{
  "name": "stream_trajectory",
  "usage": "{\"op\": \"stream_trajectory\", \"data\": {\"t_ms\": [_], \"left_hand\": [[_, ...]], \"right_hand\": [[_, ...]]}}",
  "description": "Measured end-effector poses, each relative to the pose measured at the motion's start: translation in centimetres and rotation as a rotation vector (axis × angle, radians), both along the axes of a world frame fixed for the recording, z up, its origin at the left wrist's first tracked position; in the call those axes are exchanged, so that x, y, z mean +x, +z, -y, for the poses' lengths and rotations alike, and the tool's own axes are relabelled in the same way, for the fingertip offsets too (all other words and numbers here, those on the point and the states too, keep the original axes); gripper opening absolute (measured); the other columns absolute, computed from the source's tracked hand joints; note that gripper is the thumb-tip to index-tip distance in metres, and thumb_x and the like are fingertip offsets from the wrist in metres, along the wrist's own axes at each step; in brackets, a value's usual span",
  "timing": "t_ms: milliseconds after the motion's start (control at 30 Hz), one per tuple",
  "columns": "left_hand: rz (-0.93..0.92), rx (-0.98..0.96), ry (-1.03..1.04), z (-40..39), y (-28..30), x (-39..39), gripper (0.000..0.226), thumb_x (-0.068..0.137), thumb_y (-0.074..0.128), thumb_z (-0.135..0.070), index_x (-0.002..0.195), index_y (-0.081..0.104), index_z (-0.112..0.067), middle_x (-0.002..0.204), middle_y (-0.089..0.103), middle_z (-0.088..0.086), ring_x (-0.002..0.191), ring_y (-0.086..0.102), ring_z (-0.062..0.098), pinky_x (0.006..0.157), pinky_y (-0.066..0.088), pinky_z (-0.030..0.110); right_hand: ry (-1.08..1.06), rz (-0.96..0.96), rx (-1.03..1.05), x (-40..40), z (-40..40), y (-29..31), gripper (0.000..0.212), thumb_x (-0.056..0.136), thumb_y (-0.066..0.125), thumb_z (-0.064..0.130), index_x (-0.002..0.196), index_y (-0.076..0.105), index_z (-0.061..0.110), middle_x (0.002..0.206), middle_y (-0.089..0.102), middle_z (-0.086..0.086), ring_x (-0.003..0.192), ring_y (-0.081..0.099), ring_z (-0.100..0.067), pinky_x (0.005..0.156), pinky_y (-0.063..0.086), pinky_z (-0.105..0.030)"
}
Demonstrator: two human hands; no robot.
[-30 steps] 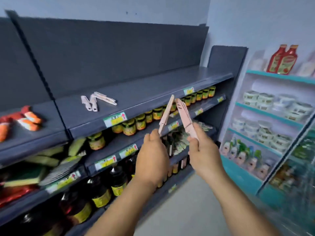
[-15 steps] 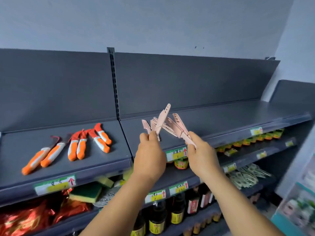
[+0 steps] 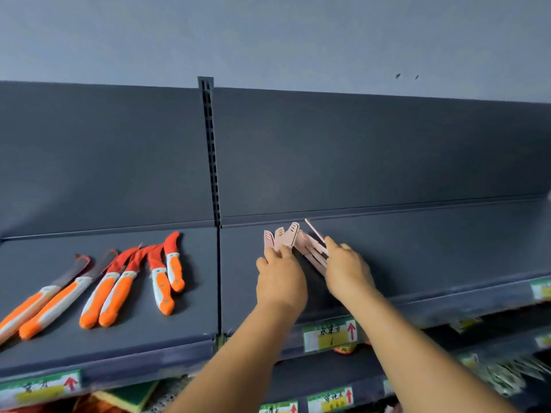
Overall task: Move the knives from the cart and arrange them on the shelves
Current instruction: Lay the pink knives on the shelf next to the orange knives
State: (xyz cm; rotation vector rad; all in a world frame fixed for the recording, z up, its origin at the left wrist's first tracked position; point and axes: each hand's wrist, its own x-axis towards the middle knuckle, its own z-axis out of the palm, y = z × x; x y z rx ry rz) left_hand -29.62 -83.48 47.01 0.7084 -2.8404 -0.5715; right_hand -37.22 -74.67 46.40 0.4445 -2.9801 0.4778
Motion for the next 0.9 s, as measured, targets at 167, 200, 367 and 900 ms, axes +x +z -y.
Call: {"op": "stream_trajectory", "data": {"t_ms": [167,200,367,900], "left_hand": [[0.12,-0.132,-0.033,-0.3,-1.5,-2.1,0.05,0.091,0.042,-0.015,0.139,0.034,-0.004,0.139,0.036,0.013,0.127,0.027,0.032,0.103,0.03,0.033],[0.124,-0.14,-0.034,-0.3,-1.8,-2.2,0.051,0.091,0.04,-0.016,0.14,0.033,-0.005,0.14,0.035,0.013,0.128,0.026,0.032,0.104,0.028,0.034],[0.1,-0.085,-0.035,-0.1,-2.8,-2.6,0.055,0.097,0.036,-0.023,0.147,0.021,-0.006,0.147,0.027,0.014,0.134,0.025,0.031,0.107,0.026,0.037],[-0.324,-0.097,-0.325,-1.8,-1.0,7.8,0.044,0.098,0.038,-0.026,0.139,0.036,-0.012,0.139,0.043,0.005,0.127,0.038,0.024,0.103,0.032,0.032]], "right_hand": [[0.099,0.122,0.111,-2.8,1.2,-2.5,0.059,0.091,0.045,0.026,0.147,0.028,0.027,0.147,0.037,-0.001,0.127,0.037,-0.028,0.101,0.037,-0.038],[0.099,0.132,0.123,-2.7,1.1,-2.5,0.054,0.093,0.041,0.033,0.145,0.031,0.025,0.147,0.036,-0.001,0.127,0.036,-0.028,0.101,0.036,-0.038],[0.101,0.175,0.143,-2.2,0.7,-1.7,0.047,0.099,0.026,0.039,0.14,0.037,0.018,0.145,0.034,-0.006,0.127,0.033,-0.03,0.101,0.033,-0.039],[0.016,-0.063,-0.145,11.6,-4.6,0.9,0.052,0.101,0.03,0.041,0.15,0.02,0.026,0.156,0.024,0.005,0.143,0.018,-0.018,0.115,0.017,-0.038]]}}
